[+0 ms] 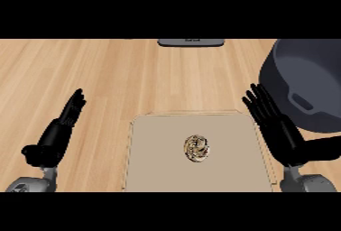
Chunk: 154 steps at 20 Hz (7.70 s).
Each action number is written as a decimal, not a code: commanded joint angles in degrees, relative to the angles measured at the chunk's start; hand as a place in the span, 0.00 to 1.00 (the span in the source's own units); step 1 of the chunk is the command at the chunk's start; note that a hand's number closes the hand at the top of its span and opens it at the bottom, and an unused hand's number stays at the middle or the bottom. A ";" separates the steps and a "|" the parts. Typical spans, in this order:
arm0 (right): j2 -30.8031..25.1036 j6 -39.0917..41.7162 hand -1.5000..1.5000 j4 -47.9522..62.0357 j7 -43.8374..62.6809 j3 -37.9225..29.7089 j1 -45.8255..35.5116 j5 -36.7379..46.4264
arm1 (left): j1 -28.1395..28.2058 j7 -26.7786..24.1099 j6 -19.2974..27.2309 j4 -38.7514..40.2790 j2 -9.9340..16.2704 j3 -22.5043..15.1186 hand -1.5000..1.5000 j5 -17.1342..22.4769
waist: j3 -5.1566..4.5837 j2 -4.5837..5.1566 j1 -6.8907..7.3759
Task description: Pick the cupcake from the tray and place it in the pot
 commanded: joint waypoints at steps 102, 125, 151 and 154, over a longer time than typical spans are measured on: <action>14.71 4.10 1.00 26.12 -1.91 -0.54 -23.43 94.63 | -13.23 12.80 1.68 -4.82 -9.28 13.23 0.50 1.70 | 0.49 1.97 0.52; 11.32 -16.65 1.00 31.23 64.09 -9.61 -51.78 121.04 | -15.32 13.60 2.37 -3.84 -9.44 13.83 0.50 1.36 | 0.72 1.41 0.99; -11.84 -29.41 1.00 34.79 30.10 -29.53 -27.96 95.11 | -10.83 14.11 0.82 -7.86 -9.35 14.01 0.50 0.88 | 0.77 1.47 1.07; -16.14 -29.41 1.00 46.87 25.54 -32.62 -33.56 92.26 | -14.56 15.41 1.22 -6.00 -9.43 13.66 0.50 0.67 | 0.82 1.73 1.72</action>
